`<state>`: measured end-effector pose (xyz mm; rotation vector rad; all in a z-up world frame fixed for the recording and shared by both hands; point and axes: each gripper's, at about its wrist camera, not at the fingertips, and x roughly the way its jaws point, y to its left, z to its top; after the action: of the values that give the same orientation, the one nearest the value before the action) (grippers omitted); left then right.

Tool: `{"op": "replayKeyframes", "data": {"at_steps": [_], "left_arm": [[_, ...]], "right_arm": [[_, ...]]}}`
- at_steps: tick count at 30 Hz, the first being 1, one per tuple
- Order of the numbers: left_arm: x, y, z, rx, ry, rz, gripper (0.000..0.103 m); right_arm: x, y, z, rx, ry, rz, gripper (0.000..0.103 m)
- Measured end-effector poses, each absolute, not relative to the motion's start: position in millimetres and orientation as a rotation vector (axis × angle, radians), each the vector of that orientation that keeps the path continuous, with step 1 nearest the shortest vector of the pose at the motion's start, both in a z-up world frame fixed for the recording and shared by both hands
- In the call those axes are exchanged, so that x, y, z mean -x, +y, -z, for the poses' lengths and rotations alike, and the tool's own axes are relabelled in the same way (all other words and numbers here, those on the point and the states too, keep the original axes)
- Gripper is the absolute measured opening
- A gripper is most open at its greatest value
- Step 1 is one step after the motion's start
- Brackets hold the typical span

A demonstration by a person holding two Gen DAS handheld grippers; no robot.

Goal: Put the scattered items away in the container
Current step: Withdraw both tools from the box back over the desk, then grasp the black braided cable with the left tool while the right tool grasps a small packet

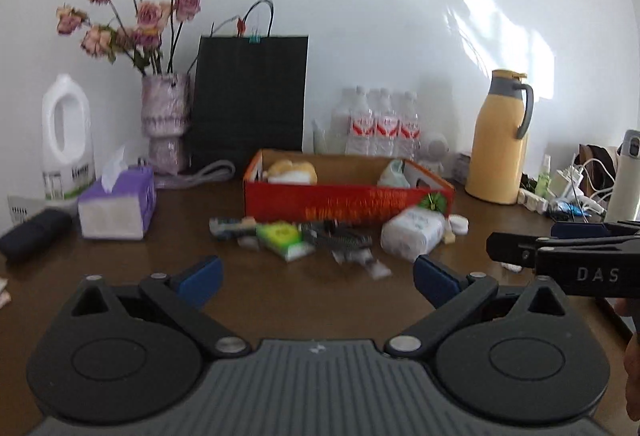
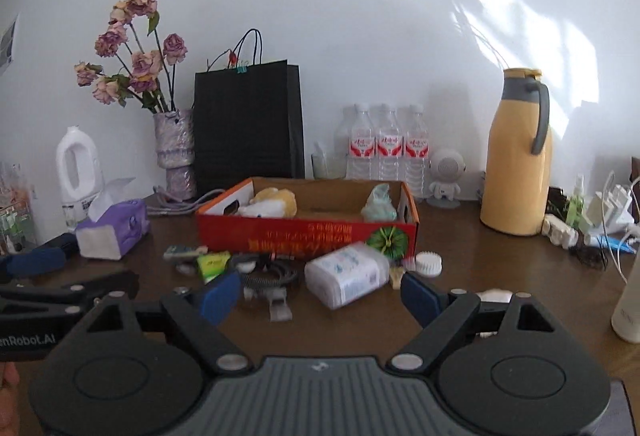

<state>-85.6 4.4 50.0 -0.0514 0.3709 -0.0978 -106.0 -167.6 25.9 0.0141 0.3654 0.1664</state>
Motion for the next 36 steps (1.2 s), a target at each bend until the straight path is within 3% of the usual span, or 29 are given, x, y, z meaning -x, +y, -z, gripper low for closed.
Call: {"op": "replayKeyframes", "data": {"at_steps": [4, 9, 11, 13, 15, 17, 18, 19, 20, 22, 23, 24, 26, 27, 28, 33, 36], "left_arm": [[96, 5, -28, 0.063, 0.452, 0.072, 0.103], [59, 16, -45, 0.064, 0.442, 0.078, 0.102], [34, 19, -50, 0.051, 0.444, 0.134, 0.090], [9, 18, -51, -0.009, 0.433, 0.194, 0.057], [-21, 12, -51, -0.111, 0.440, 0.255, 0.045], [-48, 1, -50, -0.254, 0.443, 0.336, 0.049], [-58, -7, -48, -0.342, 0.430, 0.390, 0.056], [-67, -15, -48, -0.430, 0.420, 0.436, 0.069], [-76, -22, -46, -0.512, 0.420, 0.477, 0.074], [-93, -33, -39, -0.631, 0.443, 0.551, 0.074], [-104, -36, -35, -0.671, 0.488, 0.590, 0.071], [-113, -38, -31, -0.698, 0.531, 0.622, 0.055], [-125, -39, -26, -0.733, 0.571, 0.660, 0.040], [-128, -38, -26, -0.742, 0.582, 0.677, 0.027], [-130, -36, -26, -0.731, 0.597, 0.702, 0.022], [-128, -19, -54, -0.491, 0.563, 0.705, 0.010], [-121, 1, -82, -0.293, 0.524, 0.638, 0.008]], "right_arm": [[135, -173, -3, 0.012, 0.420, -0.141, 0.087], [121, -170, 4, 0.021, 0.461, -0.170, 0.086], [104, -167, 2, 0.030, 0.472, -0.188, 0.084], [82, -162, 0, 0.048, 0.483, -0.213, 0.082], [58, -156, 2, 0.086, 0.506, -0.226, 0.072], [33, -152, 5, 0.103, 0.546, -0.224, 0.058], [21, -151, 6, 0.099, 0.568, -0.227, 0.057], [12, -151, 7, 0.090, 0.584, -0.235, 0.056], [3, -150, 8, 0.082, 0.592, -0.242, 0.056], [-11, -147, 11, 0.086, 0.604, -0.261, 0.056], [-18, -144, 13, 0.095, 0.613, -0.268, 0.056], [-23, -141, 15, 0.104, 0.620, -0.275, 0.056], [-32, -136, 19, 0.121, 0.632, -0.294, 0.056], [-36, -134, 21, 0.125, 0.639, -0.305, 0.056], [-40, -133, 23, 0.126, 0.647, -0.314, 0.056], [-59, -129, 28, 0.108, 0.673, -0.338, 0.043], [-66, -121, 27, 0.105, 0.661, -0.356, 0.037]]}}
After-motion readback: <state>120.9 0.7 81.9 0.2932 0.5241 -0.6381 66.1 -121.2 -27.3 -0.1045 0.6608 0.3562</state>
